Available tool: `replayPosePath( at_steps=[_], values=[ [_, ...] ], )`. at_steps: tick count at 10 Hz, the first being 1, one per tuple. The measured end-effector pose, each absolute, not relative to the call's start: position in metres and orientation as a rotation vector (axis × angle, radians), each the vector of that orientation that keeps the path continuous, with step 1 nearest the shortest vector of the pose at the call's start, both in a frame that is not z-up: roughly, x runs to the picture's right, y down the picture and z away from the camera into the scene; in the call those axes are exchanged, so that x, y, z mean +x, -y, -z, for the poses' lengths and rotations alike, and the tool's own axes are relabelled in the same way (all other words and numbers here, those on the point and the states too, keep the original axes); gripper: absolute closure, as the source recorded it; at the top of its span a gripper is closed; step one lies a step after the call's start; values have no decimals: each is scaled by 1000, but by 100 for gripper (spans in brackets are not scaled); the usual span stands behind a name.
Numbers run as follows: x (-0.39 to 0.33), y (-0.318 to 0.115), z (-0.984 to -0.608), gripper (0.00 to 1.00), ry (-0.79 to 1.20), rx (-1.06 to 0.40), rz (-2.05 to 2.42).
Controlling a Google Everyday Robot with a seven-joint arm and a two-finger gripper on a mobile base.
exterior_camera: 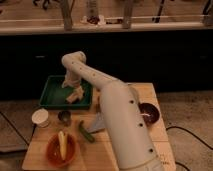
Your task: Place eraser in tray
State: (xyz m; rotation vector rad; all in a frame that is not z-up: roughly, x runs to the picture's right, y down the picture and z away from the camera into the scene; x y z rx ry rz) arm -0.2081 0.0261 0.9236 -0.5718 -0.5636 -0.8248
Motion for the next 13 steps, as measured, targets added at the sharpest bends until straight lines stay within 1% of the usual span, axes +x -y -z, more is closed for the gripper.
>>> replayPosePath(
  at_steps=[4,8,13],
  values=[
    [-206,-22,-928,20,533,-596,789],
    [-207,-21,-930,20,546,-631,786],
    [-204,-21,-930,20,555,-627,796]
  ],
)
